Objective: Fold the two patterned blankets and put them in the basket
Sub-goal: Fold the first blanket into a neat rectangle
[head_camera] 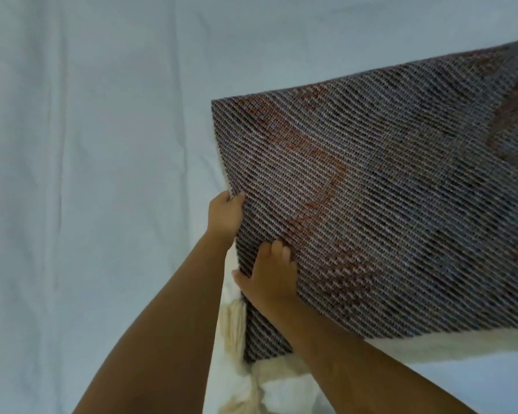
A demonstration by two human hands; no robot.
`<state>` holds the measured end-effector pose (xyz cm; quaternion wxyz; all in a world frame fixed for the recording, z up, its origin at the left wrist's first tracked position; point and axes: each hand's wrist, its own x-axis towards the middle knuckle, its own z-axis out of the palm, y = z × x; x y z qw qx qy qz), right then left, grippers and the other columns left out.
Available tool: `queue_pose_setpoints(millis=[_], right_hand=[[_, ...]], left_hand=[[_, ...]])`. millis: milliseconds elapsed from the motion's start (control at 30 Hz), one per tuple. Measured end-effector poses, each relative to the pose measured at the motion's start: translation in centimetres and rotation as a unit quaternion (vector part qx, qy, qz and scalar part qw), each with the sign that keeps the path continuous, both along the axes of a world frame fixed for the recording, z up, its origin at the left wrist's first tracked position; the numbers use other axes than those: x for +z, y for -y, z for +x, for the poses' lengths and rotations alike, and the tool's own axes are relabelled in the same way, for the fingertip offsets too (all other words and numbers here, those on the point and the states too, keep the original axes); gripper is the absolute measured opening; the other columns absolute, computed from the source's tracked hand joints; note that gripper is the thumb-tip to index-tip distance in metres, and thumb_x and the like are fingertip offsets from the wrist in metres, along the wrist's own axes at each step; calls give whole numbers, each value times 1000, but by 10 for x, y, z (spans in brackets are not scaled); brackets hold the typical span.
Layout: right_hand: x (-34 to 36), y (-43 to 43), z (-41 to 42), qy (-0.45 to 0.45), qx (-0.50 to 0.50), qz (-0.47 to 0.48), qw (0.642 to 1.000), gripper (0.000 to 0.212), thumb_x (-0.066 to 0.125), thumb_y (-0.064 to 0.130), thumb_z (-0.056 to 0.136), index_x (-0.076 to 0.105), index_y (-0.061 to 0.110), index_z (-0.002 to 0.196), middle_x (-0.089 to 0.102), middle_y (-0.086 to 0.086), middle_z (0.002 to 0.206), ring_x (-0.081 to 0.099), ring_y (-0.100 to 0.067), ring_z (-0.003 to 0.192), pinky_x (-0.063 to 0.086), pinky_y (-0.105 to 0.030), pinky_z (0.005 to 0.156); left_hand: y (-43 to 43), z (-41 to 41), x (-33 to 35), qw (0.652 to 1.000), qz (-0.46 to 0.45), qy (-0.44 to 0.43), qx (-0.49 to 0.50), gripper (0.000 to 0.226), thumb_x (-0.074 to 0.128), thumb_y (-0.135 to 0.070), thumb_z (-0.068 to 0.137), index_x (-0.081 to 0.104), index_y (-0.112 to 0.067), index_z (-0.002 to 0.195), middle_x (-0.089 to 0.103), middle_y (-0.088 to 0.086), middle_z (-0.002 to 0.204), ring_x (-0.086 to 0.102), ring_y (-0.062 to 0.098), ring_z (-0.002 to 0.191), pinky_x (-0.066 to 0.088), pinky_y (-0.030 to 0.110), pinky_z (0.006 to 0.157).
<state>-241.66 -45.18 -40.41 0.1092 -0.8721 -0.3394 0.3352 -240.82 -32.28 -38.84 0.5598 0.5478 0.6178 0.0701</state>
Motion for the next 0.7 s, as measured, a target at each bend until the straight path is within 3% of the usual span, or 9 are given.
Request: queue_pose_setpoints(millis=[133, 233, 333, 433, 567, 700], right_hand=[[-16, 4, -30, 45, 42, -68, 996, 88, 55, 57, 78, 18, 7, 141, 28, -15, 145, 29, -32, 130, 27, -45, 104], [-20, 7, -28, 72, 51, -59, 994, 79, 56, 42, 81, 18, 7, 141, 30, -15, 143, 33, -31, 126, 32, -42, 99], [-13, 15, -15, 29, 54, -66, 996, 76, 59, 32, 82, 13, 12, 139, 31, -14, 135, 38, -29, 117, 40, -39, 89], [2, 27, 1, -53, 22, -97, 994, 69, 50, 25, 89, 7, 15, 142, 34, -18, 135, 50, -33, 112, 46, -38, 83], [23, 50, 38, -164, -133, -67, 975, 38, 49, 18, 87, 44, 10, 124, 58, -14, 115, 58, -33, 102, 49, -36, 83], [38, 94, 76, -239, -217, 2, 946, 24, 55, 14, 85, 59, 7, 107, 62, -7, 91, 58, -23, 82, 46, -25, 70]], left_hand=[[-11, -6, -5, 999, 9, -7, -30, 20, 49, -16, 91, 58, -9, 75, 64, 9, 85, 60, 24, 83, 51, 39, 78], [-20, -2, -9, 999, 12, -2, -46, 21, 50, -15, 90, 56, -11, 70, 62, 4, 77, 57, 19, 72, 49, 30, 63], [-31, 7, -8, 999, 11, 11, -41, 17, 55, -19, 88, 57, -13, 73, 61, -1, 75, 57, 12, 69, 44, 21, 57], [-37, 20, -1, 999, 12, 29, -29, 21, 64, -27, 85, 60, -8, 92, 64, -1, 87, 61, 14, 80, 51, 25, 71], [-30, 55, 19, 997, 31, 61, -22, 26, 65, -24, 82, 61, -11, 104, 65, 6, 102, 64, 25, 94, 53, 39, 89], [0, 105, 49, 984, 129, 38, -114, 4, 58, -24, 79, 61, -22, 77, 66, 7, 93, 63, 30, 89, 53, 46, 85]])
